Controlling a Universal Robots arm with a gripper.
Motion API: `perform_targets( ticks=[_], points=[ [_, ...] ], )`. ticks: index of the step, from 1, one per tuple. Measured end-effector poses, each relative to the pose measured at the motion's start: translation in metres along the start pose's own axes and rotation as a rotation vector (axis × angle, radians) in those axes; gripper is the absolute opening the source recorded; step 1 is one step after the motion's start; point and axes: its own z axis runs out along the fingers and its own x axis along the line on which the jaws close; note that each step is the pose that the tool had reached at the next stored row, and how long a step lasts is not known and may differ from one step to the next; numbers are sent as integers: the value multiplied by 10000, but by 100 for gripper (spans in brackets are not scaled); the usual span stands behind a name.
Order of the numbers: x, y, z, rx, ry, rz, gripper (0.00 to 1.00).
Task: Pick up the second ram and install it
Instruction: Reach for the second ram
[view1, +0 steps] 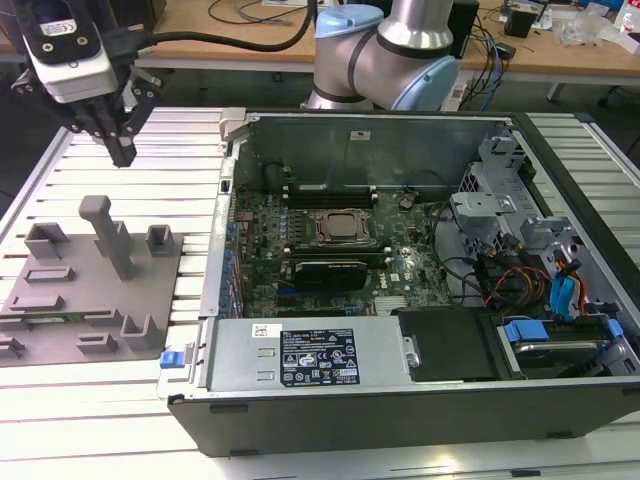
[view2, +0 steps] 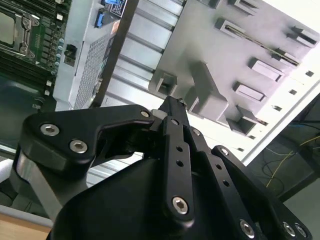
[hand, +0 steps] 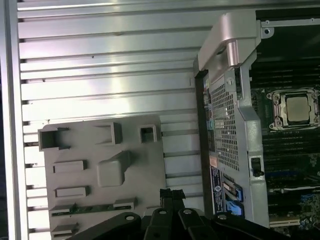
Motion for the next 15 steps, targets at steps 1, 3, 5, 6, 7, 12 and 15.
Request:
perform_targets(
  ticks=[1,3,5,6,7,12,15],
  points=[
    [17,-1,0,0,0,-1,11],
    [78,-6,-1,1,1,0,11],
    [120,-9,-1,1,1,1,11],
    [140,-10,-1,1,0,1,11],
    [174,-13,-1,1,0,1,11],
    [309,-23,-2,0,0,0,11],
    [395,-30,-3,1,1,0,11]
  ],
)
